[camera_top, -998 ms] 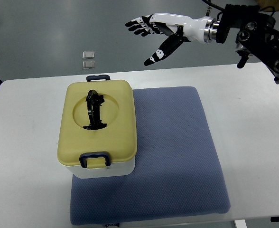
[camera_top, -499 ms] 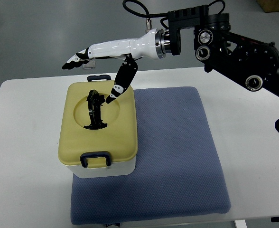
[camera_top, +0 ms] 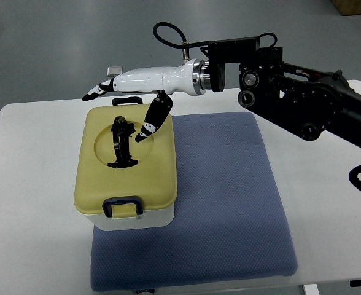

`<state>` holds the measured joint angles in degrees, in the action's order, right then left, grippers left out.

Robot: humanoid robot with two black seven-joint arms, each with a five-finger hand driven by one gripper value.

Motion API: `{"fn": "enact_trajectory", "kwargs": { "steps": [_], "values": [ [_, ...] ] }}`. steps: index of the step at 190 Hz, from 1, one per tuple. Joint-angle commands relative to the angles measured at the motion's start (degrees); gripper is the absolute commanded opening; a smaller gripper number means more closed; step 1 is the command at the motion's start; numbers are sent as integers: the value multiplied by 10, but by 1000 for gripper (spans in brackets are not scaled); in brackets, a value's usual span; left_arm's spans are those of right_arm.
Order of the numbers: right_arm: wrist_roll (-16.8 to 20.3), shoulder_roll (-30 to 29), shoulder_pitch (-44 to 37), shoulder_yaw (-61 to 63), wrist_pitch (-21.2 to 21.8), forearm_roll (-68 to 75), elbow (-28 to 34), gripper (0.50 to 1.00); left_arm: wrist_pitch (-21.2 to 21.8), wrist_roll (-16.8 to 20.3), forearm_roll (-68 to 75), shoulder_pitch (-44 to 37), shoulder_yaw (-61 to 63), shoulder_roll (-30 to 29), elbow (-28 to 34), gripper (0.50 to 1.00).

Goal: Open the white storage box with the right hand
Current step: 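Lower the right hand and hook fingers around the black lid handle, then lift the yellow lid up off the white box with the right hand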

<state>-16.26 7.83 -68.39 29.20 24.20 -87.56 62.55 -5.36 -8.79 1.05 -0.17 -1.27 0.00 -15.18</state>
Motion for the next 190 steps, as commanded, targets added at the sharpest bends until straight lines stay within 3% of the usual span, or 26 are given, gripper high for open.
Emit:
{"fn": "enact_trajectory", "kwargs": {
  "steps": [1,163,190],
  "values": [
    [0,-4,7,0,-16,-1,-1,948,0,0,0,0,0,0,-1,1000],
    [1,-26,55,1,-70,-11,-2,940,0,0,0,0,0,0,1,1000],
    [1,-27,56,1,-79,-10,-2,915,1,0,0,0,0,0,1,1000]
  ]
}}
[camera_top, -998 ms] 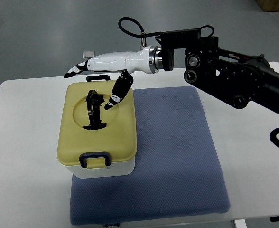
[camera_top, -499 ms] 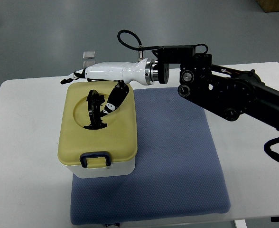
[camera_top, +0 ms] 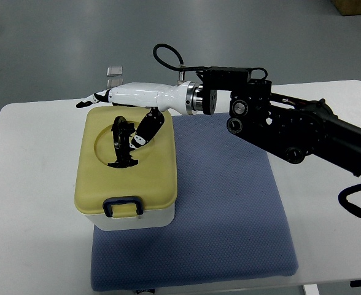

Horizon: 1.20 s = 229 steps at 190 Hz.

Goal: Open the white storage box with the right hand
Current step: 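Lift the yellow lid up off the white box with the right hand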

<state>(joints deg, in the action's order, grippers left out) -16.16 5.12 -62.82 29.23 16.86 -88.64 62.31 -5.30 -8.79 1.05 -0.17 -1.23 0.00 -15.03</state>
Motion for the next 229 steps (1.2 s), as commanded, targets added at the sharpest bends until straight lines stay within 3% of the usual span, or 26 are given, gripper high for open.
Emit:
{"fn": "enact_trajectory", "kwargs": {
  "steps": [1,17,58,85,113,189,229],
  "values": [
    [0,0,1,0,-6,0,0,909,0,0,0,0,0,0,0,1000],
    [-2,0,1,0,-6,0,0,868,-1,0,0,0,0,0,0,1000],
    [-7,0,2,-1,-6,0,1,823,-1,0,0,0,0,0,0,1000],
    [-10,0,8,-1,-7,0,1,742,0,0,0,0,0,0,0,1000],
    [-11,1,9,-1,-10,0,0,500,0,0,0,0,0,0,0,1000],
    [-11,13,-20,11,1,8,4,500,-1,0,0,0,0,0,0,1000],
    [-12,51,-62,66,70,14,8,500,0,0,0,0,0,0,0,1000]
  ]
}}
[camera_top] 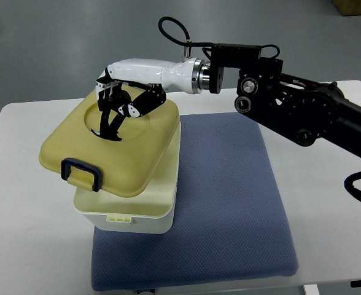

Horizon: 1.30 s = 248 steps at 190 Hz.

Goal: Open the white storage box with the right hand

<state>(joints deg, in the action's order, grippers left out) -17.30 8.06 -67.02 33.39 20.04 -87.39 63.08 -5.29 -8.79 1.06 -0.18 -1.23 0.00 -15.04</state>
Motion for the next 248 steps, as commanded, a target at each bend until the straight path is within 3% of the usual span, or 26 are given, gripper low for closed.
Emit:
{"fn": "enact_trajectory", "kwargs": {
  "steps": [1,50,95,112,178,248],
  "values": [
    [-1,21,-20,25,39,1,0,500,0,0,0,0,0,0,0,1000],
    [-13,159,-35,18,143,1,0,500,0,0,0,0,0,0,0,1000],
    [-53,305,-13,-61,150,-1,0,500,-1,0,1,0,0,0,0,1000],
    [-59,332,-7,-104,137,-4,-6,500,-1,0,1,0,0,0,-2,1000],
    [-71,318,43,-172,33,-8,-19,500,-1,0,1,0,1,0,0,1000],
    [-65,229,83,-173,0,-10,-20,500,0,0,0,0,0,0,1,1000]
  ]
}}
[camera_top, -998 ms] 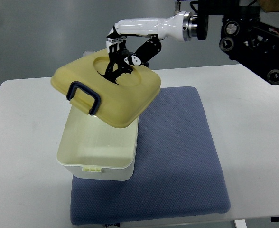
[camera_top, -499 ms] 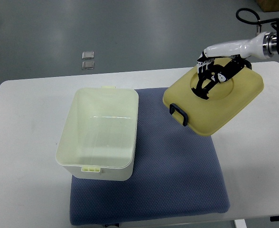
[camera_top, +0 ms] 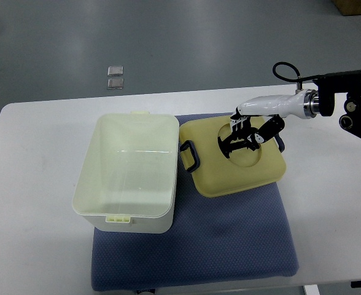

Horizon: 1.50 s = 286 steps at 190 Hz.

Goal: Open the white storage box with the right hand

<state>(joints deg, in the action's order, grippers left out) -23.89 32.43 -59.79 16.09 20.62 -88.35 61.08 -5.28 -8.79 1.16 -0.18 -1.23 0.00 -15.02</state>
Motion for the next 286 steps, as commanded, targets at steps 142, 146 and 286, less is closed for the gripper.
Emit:
{"fn": "enact_trajectory", "kwargs": {
  "steps": [142,146,286],
  "values": [
    [0,-29,42,8,-9,34,-30,964,0,0,-1,0,3,0,1,1000],
    [1,-28,42,9,-6,39,-30,964,0,0,-1,0,3,0,1,1000],
    [173,-93,74,178,-50,982,-201,964,0,0,0,0,2,0,-1,1000]
  ]
}}
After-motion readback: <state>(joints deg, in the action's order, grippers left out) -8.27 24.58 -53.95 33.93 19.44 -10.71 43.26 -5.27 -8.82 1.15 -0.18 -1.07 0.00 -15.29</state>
